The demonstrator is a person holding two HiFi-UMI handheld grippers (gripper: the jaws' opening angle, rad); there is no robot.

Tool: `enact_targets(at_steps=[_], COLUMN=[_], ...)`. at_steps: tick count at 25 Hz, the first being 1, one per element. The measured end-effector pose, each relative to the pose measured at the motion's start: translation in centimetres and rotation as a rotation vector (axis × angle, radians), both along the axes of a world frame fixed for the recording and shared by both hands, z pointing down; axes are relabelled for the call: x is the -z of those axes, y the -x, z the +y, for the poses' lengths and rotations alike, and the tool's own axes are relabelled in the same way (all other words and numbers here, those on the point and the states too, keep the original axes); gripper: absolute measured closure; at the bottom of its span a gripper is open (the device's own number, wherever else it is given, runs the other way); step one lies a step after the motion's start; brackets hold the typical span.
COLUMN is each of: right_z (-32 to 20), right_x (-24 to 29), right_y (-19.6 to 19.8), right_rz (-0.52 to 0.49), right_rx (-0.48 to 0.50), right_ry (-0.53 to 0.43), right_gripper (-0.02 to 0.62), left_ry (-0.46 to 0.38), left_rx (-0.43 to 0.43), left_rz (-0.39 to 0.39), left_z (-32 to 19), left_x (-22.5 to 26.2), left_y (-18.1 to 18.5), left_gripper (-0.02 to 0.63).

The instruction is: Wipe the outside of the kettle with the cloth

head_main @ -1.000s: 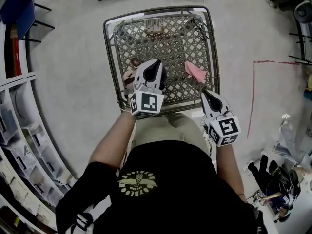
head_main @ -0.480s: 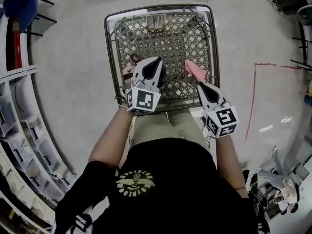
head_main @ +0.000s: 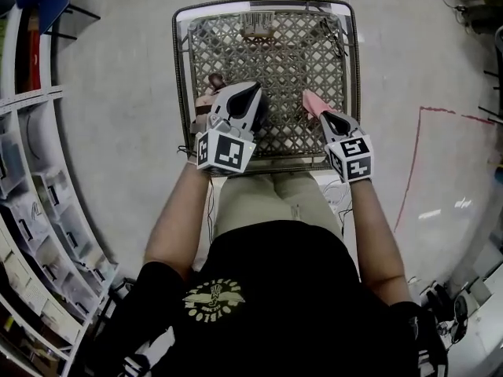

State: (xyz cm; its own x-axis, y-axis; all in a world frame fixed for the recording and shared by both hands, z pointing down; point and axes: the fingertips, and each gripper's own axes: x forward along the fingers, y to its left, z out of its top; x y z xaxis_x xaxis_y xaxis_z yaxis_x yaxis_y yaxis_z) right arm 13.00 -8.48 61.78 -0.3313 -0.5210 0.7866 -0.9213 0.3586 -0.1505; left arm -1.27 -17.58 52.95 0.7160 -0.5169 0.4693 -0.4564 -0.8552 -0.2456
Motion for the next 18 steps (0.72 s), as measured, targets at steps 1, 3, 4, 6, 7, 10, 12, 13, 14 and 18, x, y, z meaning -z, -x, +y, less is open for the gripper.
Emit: enact_targets(at_steps=[1,3,4,6,7,10,12,13,14,18], right_z=[0.1,0.3,0.4,0.7,0.7,0.9,1.0,1.1,1.1,1.7], right_x=[-1.2,-3.6,-4.7,-6.8,-7.6,-9.1,-9.7,-10.0,-10.3,-12.1], right_y=[-0.4,-1.0,-1.3,-1.8,-1.9,-2.1,-2.3,-2.5,-2.7,-3.5], right_rz=[0.019,0.057,0.072,0.090,0.091,0.084,0.087,0.096,0.107,0.121], right_rx=[0.016,0.050,0.062,0.075,0.079,0.084,0.093,0.102,0.112,0.139], right_ry=[0.022,0.062,0.083,0.121,0.138,0.169,0.180,0.184,0.190,0.243], right_gripper=[0.581,0.581,0.581,0.581,0.581,0.581,0.581,0.581,0.581,0.488], left_ry=[0.009,0.031,0.041,0.050,0.051,0.041,0.028,0.023,0.021,0.042], left_rx=[0.004,0.017,0.021,0.030,0.040,0.070,0.077,0.081,0.086,0.116], left_rz=[0.006,0.023,0.030,0.042,0.051,0.051,0.033,0.030,0.035,0.110], left_z=[-0.1,-0.3,-0.4,-0.5,-0.5,-0.8,-0.8,-0.8,-0.9,-1.4], left_x=[0.0,0.1,0.2,0.3,0.4,0.4,0.2,0.2,0.2,0.4], left_y=[0.0,0.1,0.2,0.3,0.5,0.6,0.4,0.4,0.5,0.9], left_gripper=[0.600,0.600,0.600,0.600,0.600,0.600,0.600,0.600,0.600,0.600])
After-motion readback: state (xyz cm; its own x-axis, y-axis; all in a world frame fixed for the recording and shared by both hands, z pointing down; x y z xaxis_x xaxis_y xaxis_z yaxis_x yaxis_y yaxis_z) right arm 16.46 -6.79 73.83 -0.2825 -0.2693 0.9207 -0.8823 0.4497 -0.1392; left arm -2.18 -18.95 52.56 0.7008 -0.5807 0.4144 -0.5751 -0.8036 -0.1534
